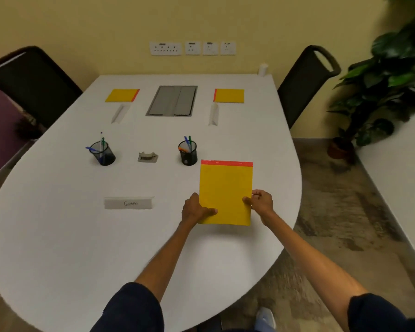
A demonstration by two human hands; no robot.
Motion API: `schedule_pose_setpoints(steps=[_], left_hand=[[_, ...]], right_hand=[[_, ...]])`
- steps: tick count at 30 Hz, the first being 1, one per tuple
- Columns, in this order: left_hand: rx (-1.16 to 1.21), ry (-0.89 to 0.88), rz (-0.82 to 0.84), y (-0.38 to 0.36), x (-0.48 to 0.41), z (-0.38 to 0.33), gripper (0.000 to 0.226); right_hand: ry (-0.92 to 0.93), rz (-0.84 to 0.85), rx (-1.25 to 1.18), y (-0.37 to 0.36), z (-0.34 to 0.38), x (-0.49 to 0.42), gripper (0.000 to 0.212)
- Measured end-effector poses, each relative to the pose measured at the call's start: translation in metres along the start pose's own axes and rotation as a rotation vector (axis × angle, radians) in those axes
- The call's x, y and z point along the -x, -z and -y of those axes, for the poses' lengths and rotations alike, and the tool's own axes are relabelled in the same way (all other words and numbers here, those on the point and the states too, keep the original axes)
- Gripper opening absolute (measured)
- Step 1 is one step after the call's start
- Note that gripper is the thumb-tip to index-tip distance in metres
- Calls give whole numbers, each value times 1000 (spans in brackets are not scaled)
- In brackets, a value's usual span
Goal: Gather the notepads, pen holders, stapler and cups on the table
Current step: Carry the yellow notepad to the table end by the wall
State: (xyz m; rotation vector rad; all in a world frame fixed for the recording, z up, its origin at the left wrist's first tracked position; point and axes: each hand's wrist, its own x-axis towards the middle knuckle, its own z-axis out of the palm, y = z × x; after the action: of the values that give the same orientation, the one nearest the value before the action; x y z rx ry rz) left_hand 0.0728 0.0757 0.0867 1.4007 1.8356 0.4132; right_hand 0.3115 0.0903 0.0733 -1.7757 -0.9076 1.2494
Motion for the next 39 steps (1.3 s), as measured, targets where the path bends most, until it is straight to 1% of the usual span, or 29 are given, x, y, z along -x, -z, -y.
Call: schedule_pose_setpoints(steps=[3, 6, 13, 15, 20, 22, 25, 28, 34, 39], left_hand=[[-3, -88, 26, -22, 1, -37, 74], [-23, -160, 62, -49, 2, -78, 82], [-79, -274, 111, -132, 10, -177, 88], [-93, -300, 118, -157, 12, -204, 89], [-118, -368, 129, -217, 18, -267, 93], [-126, -394, 119, -241, 23, -291, 94], [-142, -443, 120, -263, 30, -318, 92], [-169, -473, 135, -279, 26, -349, 92], [-219, -494, 159, -311, -9, -407, 96], [-215, -508, 176, -343, -54, -452, 94]], right_hand=[[48, -62, -34, 43, 7, 4, 34], [51, -131, -61, 89, 6, 2, 32], [48, -241, -166, 213, 6, -7, 26], [57, -255, -177, 249, 4, -13, 24], [65, -281, -168, 336, -3, -34, 29], [78, -287, -168, 369, -4, -44, 29], [80, -314, -157, 401, -7, -56, 24], [69, -332, -179, 431, -9, -70, 23], [65, -382, -225, 478, -3, -106, 24], [61, -397, -217, 513, 9, -167, 25]])
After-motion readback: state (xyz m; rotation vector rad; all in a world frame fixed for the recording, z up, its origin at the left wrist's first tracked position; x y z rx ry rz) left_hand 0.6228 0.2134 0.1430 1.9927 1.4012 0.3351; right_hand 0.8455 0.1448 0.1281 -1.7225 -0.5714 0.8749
